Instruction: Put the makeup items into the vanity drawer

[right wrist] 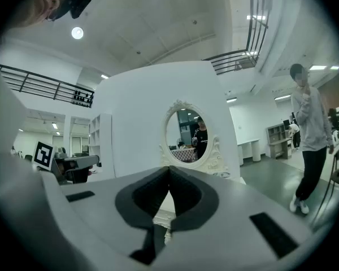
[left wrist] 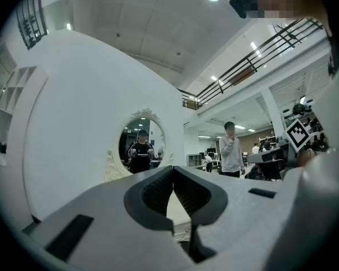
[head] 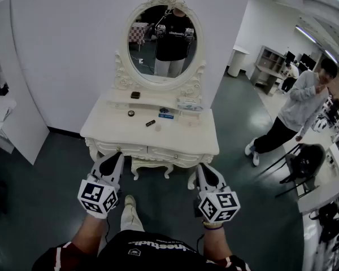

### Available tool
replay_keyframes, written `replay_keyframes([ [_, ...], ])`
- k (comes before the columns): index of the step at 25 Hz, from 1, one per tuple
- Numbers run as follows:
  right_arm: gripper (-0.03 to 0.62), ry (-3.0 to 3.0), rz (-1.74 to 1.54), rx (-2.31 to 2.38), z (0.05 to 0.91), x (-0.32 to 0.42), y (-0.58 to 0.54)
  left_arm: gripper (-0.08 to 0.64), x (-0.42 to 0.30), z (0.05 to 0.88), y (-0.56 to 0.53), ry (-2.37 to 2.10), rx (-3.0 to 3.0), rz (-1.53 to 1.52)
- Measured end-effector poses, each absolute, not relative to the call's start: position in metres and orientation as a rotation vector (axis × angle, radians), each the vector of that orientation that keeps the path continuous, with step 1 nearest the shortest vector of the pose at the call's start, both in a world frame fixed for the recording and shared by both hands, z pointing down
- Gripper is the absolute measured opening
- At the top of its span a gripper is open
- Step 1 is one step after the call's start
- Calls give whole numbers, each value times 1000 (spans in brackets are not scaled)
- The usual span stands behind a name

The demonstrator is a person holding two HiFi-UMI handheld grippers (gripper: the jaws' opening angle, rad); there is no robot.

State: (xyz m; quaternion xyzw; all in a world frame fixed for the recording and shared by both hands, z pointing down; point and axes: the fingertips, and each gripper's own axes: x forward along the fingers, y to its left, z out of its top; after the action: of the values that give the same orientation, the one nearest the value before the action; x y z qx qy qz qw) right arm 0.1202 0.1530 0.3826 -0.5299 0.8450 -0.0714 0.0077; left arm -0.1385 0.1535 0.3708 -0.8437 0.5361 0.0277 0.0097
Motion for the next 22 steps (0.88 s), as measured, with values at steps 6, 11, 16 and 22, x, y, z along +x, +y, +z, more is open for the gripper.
replay_keyframes([
  [6, 3, 2631, -229, -1663, 383, 123, 159, 6, -135, 372, 156, 1667, -2640, 89],
  [11, 3, 2619, -222, -1681, 384, 126, 167, 6, -131, 372, 160, 1644, -2653, 87],
  [16, 3, 2580, -226, -1689, 382, 135, 175, 6, -126, 372, 163, 1627, -2658, 78],
  [22, 3, 2594, -180, -1657, 379, 137, 184, 6, -123, 378, 167, 1645, -2638, 39],
])
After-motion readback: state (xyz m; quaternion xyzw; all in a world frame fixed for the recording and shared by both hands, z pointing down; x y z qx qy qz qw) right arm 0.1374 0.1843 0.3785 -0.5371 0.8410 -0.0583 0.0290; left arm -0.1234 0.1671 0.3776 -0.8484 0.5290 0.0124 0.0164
